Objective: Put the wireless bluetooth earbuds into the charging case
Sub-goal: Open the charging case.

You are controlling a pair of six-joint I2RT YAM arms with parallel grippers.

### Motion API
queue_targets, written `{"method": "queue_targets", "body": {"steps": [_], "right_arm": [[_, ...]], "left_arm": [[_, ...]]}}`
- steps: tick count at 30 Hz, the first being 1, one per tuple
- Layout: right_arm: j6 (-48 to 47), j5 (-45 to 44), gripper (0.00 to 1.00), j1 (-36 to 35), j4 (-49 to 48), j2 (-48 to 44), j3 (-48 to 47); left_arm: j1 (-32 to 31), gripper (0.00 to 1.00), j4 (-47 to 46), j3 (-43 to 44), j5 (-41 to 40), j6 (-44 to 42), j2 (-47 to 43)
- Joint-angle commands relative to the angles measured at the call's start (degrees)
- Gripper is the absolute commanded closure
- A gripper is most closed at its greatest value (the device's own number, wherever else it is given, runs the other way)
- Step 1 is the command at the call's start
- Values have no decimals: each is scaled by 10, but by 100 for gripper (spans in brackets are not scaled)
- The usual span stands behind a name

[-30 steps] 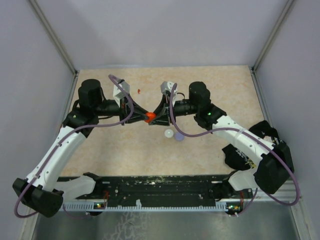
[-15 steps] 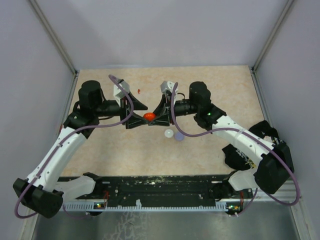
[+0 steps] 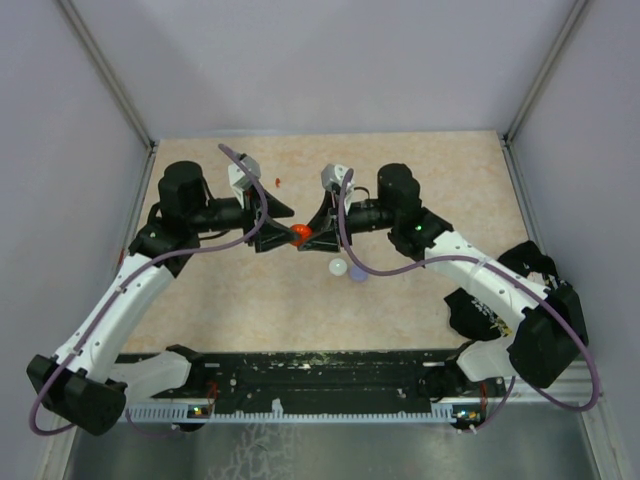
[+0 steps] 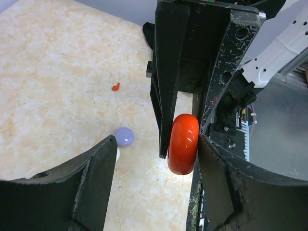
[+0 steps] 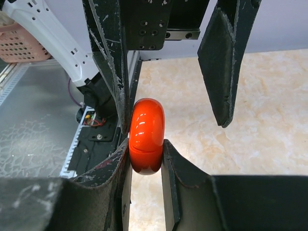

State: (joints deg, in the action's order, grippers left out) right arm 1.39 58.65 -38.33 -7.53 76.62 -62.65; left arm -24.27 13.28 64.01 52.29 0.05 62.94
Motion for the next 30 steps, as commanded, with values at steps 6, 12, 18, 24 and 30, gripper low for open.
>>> {"method": "queue_targets", "body": {"steps": [6,12,18,24,30], "right_arm": [[-38,8,100,0,5,-26,2],[-47,8,100,0,7,-35,10],[-54,-2,100,0,-2,-40,21],[-64,-62,100,0,-16,-54,47],[-86,-201,100,0,-22,-83,91]], "left_arm": [[13,28,-38,-3,-23,40,10],[19,28,-48,-9,-25,52,9],[22,27,-56,-10,-20,61,12],[23,25,-59,-12,-37,63,9],[26,24,-57,-20,-138,65,21]]}}
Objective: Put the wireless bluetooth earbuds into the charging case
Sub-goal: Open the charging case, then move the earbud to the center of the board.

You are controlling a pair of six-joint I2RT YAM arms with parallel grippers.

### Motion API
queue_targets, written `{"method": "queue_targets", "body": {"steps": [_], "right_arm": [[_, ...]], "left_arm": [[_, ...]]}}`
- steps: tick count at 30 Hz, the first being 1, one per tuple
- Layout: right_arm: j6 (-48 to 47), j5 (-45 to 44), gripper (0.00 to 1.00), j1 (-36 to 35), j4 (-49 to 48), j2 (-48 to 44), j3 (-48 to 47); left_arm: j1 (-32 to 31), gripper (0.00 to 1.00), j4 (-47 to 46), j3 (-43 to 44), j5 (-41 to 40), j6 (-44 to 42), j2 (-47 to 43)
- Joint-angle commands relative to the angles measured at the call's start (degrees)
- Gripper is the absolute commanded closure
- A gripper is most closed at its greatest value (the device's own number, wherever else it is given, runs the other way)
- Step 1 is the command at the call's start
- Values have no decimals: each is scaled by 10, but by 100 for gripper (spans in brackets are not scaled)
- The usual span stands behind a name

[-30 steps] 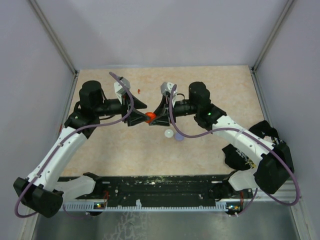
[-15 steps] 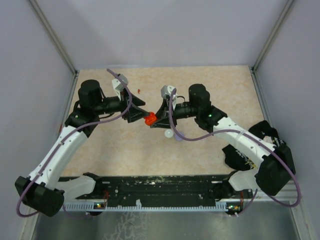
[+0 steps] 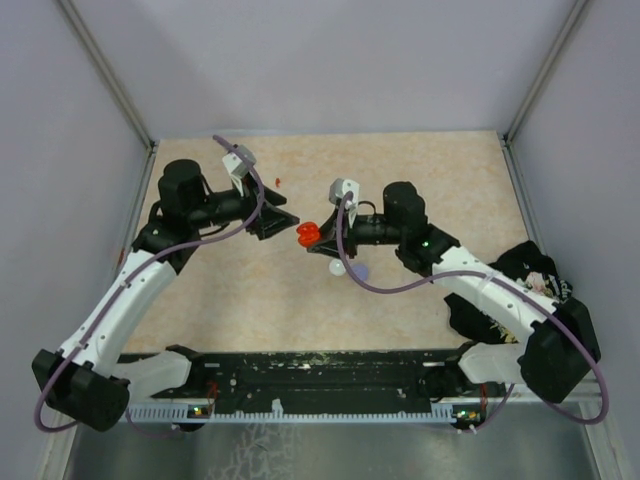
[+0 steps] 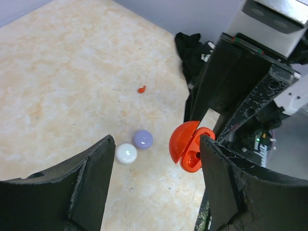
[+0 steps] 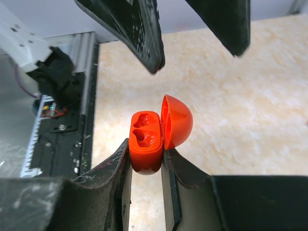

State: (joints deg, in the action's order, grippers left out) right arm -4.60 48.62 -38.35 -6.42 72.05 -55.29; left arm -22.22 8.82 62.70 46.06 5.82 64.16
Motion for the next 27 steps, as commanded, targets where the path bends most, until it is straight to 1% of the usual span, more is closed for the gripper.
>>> {"method": "queue_targets", "body": {"steps": [1,4,7,12,15,19,23,27], "right_arm": [[-29,-125,100,0,-34,-42,25],[-41,-182,100,0,-40,-64,48],[-48,-227,100,0,-53,-84,73],[-49,-270,100,0,-71,-108,107],[-50,-281,100,0,-80,-111,119],[-49,-282,100,0,-80,-109,127],[-41,-284,100,0,-84,-107,136],[-33,-291,100,1,-95,-106,146]], "left_arm": [[6,24,-10,-9,-102,9,14],[9,24,-14,-10,-197,19,35],[13,24,-30,-15,-273,21,66],[23,24,-34,19,-362,31,161],[27,24,-37,46,-417,35,220],[33,26,-47,89,-459,35,307],[38,28,-51,150,-475,42,395],[41,34,-53,213,-493,39,489]]}}
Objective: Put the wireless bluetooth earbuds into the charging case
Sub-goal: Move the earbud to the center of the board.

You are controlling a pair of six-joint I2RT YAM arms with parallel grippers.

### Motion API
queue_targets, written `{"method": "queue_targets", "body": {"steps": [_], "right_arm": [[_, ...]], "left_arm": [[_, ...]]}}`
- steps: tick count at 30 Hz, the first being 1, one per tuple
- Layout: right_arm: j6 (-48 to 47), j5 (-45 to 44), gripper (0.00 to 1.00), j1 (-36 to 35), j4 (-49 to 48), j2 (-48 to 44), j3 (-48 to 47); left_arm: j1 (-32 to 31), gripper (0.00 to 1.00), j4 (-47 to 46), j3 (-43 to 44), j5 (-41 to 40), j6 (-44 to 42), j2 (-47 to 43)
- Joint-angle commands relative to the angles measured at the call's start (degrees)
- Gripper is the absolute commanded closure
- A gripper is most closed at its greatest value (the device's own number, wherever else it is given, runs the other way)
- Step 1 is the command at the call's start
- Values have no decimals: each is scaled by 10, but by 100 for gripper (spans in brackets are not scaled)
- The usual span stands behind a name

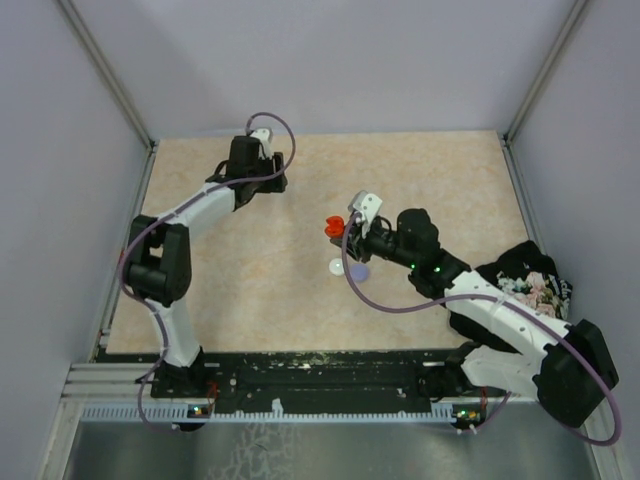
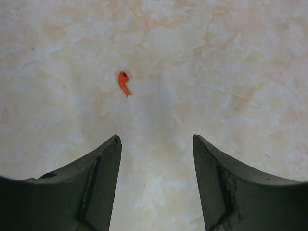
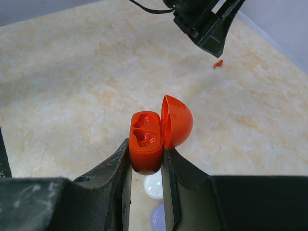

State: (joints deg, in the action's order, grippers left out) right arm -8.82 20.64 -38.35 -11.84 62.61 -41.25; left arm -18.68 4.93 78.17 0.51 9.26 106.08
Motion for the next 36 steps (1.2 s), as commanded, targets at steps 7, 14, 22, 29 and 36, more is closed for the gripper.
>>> {"method": "queue_targets", "body": {"steps": [7,14,22,29,36], "right_arm": [[8,-16,100,2,-32,-1,5],[12,-15,100,11,-38,20,1],[21,-8,100,16,-57,39,0],[22,-8,100,19,-56,41,-1],[25,-2,100,18,-47,33,4]], "left_arm": [[17,41,-15,163,-62,-2,188],[23,48,-8,231,-66,-15,272],[23,59,2,231,-51,-8,292],[23,79,26,204,-12,-8,269],[21,86,73,145,8,-12,213]]}}
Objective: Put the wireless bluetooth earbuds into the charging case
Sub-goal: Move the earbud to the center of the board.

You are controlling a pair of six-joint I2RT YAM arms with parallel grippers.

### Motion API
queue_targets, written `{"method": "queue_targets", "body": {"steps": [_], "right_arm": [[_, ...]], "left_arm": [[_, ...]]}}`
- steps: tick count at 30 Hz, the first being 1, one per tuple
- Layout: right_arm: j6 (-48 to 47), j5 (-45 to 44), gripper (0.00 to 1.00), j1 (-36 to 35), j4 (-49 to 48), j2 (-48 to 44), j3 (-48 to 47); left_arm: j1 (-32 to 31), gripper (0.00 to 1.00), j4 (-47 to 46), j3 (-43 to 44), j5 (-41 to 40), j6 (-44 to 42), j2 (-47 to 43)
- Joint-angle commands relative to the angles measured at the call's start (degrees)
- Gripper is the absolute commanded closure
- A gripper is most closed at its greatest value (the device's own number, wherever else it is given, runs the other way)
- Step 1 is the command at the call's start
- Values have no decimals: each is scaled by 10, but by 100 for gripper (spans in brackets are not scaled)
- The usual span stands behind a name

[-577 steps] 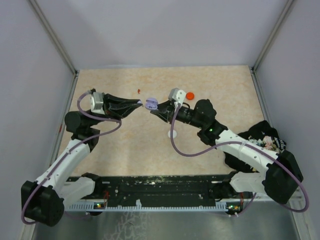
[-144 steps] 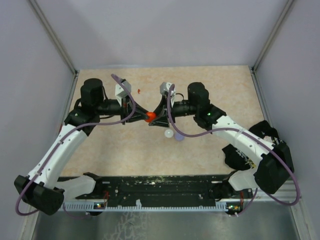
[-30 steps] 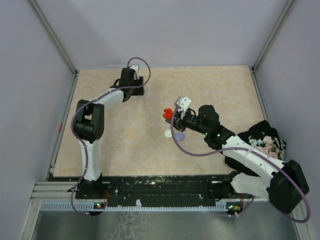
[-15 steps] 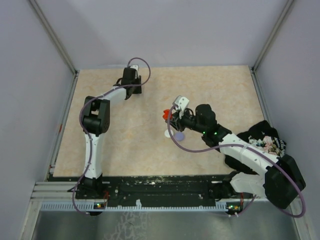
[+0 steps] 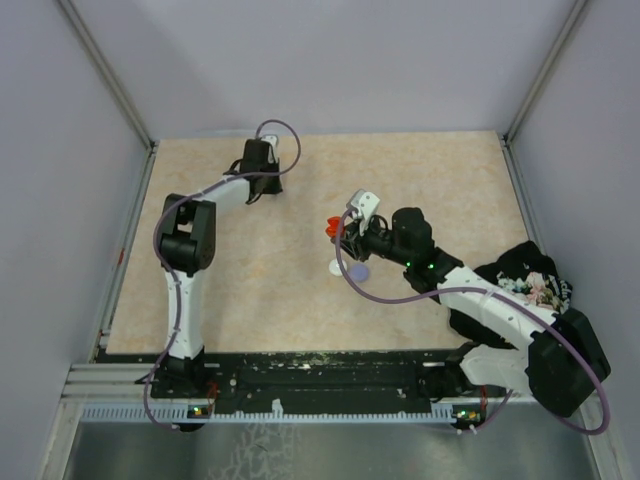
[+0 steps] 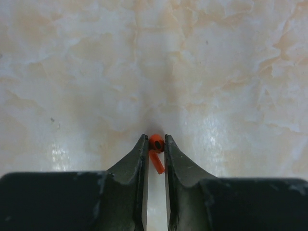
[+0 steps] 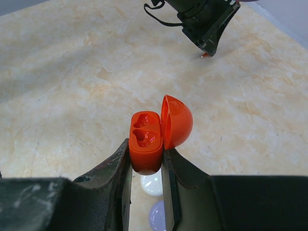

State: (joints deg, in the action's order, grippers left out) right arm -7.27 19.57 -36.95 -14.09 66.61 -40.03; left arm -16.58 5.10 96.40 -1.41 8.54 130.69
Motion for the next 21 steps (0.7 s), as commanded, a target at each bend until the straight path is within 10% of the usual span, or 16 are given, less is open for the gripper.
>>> {"method": "queue_targets", "body": {"steps": [1,21], "right_arm": [[9,9,100,5,-24,-10,-7],[23,37,100,4,1,-63,37]], "left_arm": [[-2,86,80,-47,28,-6,-44],[-117,79,214,-347,-1,40,-312]]}}
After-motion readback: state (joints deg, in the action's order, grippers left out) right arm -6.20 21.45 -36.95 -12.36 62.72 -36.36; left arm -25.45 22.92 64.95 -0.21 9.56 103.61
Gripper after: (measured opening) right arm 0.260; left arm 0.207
